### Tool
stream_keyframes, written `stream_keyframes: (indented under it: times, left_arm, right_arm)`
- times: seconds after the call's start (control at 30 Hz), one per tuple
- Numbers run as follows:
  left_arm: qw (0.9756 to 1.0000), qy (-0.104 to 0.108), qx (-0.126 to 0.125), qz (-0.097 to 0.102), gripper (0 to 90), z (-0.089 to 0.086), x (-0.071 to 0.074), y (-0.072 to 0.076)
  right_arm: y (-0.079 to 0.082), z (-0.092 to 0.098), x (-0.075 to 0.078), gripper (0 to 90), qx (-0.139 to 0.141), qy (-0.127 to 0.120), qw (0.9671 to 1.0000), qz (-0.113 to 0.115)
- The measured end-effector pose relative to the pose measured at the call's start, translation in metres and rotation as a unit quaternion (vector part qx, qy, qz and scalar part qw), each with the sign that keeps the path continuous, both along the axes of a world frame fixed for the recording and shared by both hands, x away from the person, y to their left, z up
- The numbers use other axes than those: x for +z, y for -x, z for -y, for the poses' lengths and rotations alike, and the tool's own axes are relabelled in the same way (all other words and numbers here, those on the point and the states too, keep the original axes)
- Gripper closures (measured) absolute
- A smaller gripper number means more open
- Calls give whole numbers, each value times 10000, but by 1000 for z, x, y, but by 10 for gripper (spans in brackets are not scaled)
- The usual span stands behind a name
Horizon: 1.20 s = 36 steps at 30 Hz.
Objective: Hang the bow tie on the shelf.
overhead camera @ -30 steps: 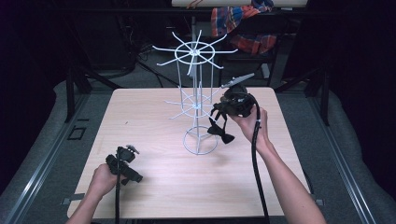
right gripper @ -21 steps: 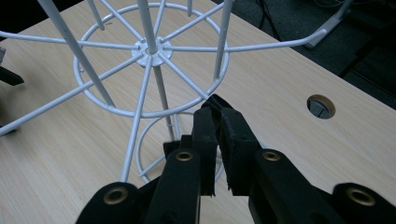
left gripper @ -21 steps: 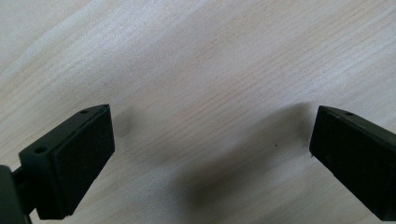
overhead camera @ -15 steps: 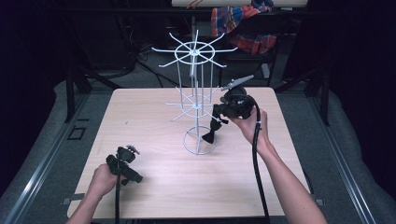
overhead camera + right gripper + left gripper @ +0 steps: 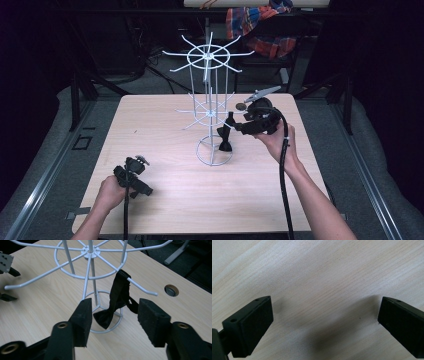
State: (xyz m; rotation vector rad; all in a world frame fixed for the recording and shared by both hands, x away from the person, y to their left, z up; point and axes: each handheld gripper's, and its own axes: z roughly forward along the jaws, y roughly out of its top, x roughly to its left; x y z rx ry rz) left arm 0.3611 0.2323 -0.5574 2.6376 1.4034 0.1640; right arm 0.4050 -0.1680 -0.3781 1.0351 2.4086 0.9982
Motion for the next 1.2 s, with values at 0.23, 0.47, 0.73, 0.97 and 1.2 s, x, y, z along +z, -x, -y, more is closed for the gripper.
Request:
stream_keyframes:
  times: [0.23, 0.47, 0.73, 0.97, 1.2]
  left_arm:
    - [10000, 5, 24, -2, 1, 1, 0, 0]
    - [10000, -2, 20, -17, 1, 1, 0, 0]
    - [10000, -8, 15, -15, 1, 2, 0, 1]
    - [10000, -17, 3, -12, 1, 2, 0, 1]
    - [10000, -29, 7, 10, 1, 3, 1, 1]
  right_arm:
    - [15, 19, 1, 335, -41, -2, 10000, -32]
    - [27, 33, 0, 278, -63, 107, 9999, -33]
    - [45, 52, -6, 220, -92, 204, 9997, -100]
    - [55, 69, -21, 169, -154, 267, 9992, -247]
    - [68, 85, -49, 146, -186, 382, 9977, -528]
